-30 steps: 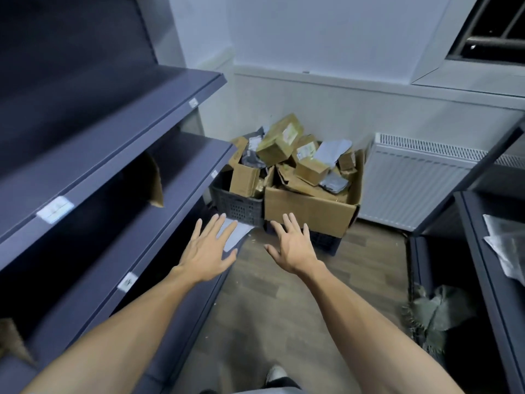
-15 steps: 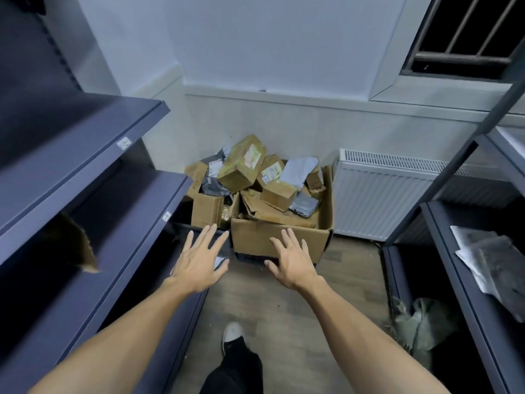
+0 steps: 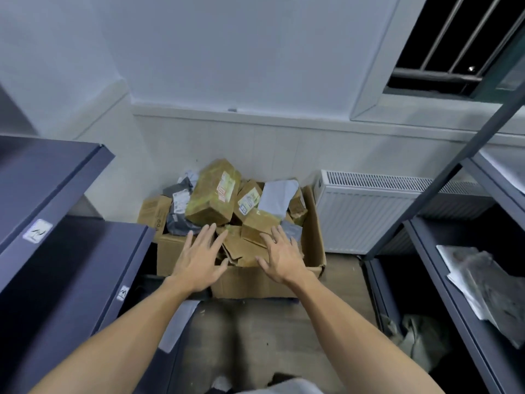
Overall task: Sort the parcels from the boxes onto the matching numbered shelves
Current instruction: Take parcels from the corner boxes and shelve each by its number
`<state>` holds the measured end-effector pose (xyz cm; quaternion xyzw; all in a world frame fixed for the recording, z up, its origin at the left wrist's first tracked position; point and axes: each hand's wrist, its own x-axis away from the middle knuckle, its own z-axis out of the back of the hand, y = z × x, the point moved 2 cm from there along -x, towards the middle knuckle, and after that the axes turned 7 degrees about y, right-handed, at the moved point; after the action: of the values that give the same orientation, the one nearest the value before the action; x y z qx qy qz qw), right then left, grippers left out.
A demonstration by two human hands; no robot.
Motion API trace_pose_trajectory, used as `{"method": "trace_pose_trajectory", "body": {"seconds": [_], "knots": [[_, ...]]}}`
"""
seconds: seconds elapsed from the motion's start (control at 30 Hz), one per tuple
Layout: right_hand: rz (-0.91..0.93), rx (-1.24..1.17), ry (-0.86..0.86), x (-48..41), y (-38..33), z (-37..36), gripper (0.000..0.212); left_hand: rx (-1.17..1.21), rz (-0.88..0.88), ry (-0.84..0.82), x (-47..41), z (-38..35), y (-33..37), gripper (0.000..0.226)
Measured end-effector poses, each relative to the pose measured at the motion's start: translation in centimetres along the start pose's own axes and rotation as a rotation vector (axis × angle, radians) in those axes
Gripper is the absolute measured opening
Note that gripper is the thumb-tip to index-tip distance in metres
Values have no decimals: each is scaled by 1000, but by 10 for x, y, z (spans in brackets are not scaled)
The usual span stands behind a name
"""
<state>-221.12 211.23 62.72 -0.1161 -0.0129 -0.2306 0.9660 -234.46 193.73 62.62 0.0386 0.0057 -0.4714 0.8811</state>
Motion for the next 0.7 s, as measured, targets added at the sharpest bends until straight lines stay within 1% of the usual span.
{"method": "trace_pose_trajectory", "body": {"seconds": [0.2, 0.33, 0.43, 0.57, 0.7], "knots": [[-83, -28, -51, -37, 29, -11, 66, 4, -47, -61, -51, -19, -7, 73], [-98, -54, -43, -66, 56, -16, 61, -6, -52, -114, -85, -34, -5, 75], [-100, -74, -60, -95, 81, -19, 58, 21, -45, -118, -116, -46, -1, 84], [-107, -131, -84, -143, 121, -20, 59, 38, -23, -132, -167, -58, 9, 81], [-161, -197, -90, -188, 164, -26, 59, 35, -27, -190, -212, -74, 22, 82]]}}
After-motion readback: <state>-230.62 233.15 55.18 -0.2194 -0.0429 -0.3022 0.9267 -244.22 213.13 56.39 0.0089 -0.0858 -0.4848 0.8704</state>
